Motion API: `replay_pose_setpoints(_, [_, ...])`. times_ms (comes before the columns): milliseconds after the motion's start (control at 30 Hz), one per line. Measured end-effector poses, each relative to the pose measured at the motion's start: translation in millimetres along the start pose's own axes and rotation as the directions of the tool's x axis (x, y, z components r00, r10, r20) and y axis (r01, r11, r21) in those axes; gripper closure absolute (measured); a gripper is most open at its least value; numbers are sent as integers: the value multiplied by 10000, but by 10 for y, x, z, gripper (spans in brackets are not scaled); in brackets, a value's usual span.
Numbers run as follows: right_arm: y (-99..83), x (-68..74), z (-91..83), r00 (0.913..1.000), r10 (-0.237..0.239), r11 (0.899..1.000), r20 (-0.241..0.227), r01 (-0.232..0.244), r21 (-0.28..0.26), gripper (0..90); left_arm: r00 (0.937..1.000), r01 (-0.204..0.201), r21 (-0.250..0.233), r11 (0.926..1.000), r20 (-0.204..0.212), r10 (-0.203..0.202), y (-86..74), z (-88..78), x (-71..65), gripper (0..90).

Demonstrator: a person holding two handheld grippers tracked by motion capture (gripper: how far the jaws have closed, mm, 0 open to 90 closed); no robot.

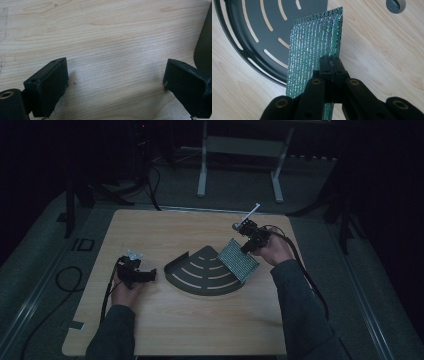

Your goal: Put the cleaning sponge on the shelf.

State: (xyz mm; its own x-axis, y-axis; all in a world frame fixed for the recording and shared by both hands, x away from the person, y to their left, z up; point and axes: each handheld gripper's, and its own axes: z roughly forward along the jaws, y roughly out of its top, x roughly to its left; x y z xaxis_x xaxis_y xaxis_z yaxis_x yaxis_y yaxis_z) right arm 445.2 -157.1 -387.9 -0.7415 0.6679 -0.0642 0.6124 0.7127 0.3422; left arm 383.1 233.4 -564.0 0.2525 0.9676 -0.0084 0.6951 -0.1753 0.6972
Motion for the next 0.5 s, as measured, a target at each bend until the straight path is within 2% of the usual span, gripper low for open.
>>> replay_pose_setpoints(500, [83, -16, 114, 10000, 81, 9999, -26, -81, 92, 899, 10000, 2, 1, 10000, 1, -2, 0, 0, 0, 66])
